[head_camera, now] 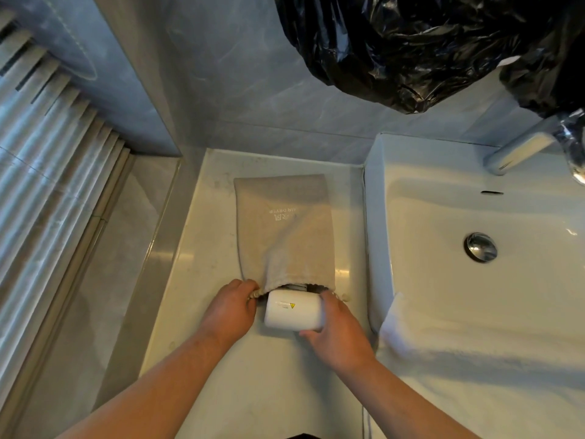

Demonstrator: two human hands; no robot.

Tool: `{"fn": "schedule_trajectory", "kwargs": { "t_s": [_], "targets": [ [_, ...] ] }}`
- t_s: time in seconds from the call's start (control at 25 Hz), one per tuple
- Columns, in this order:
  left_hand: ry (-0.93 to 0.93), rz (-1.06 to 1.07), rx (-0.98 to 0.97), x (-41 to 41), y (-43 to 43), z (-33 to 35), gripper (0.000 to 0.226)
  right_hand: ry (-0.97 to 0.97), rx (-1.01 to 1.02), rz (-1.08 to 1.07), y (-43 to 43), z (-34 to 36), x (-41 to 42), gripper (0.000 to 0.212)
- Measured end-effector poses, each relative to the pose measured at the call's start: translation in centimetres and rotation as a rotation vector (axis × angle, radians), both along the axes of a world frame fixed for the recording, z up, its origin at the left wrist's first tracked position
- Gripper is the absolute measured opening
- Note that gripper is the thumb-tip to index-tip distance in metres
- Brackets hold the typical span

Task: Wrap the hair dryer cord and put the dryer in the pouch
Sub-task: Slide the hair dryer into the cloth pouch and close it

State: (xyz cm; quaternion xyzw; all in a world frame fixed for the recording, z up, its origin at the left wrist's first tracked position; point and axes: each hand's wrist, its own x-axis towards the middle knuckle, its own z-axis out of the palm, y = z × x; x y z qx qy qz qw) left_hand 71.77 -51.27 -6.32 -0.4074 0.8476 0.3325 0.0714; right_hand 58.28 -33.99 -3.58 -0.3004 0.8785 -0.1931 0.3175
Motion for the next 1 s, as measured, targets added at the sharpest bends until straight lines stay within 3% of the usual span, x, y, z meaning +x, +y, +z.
{"fn": "schedule_trajectory", "kwargs": {
  "t_s": [0.2,0.36,0.52,0.6,0.68,0.76,1.0],
  "targets": [
    [0.056,-0.078,-0.007,0.5,0.4,0.0,0.008,0.053,-0.061,-0.133,-1.8,0.1,0.1,0.069],
    [0.086,-0.014,-0.027,0.2,0.2,0.4,0.010,0.001,-0.090,-0.176,-2.7,0.1,-0.1,0.067],
    [0.098,0.041,0.015,-0.4,0.6,1.2,0.079,-0.034,-0.139,-0.237,-1.2,-0.1,-1.9,0.062],
    [0.125,-0.047,-0.049,-1.3,0.8,1.3,0.093,-0.098,-0.093,-0.106,-1.0,-0.7,-3.4,0.082],
    [0.129,-0.107,-0.040,-2.3,0.6,1.3,0.087,-0.181,0.038,0.109,-1.5,-1.0,-4.0,0.101],
    [0.134,-0.105,0.008,-2.5,0.3,1.2,0.079,-0.174,0.047,0.175,-2.0,-1.6,-4.1,0.105],
    [0.204,-0.076,-0.119,-1.7,0.2,0.9,0.061,-0.192,-0.045,-0.055,-1.9,-1.0,-3.5,0.089]
  ]
}}
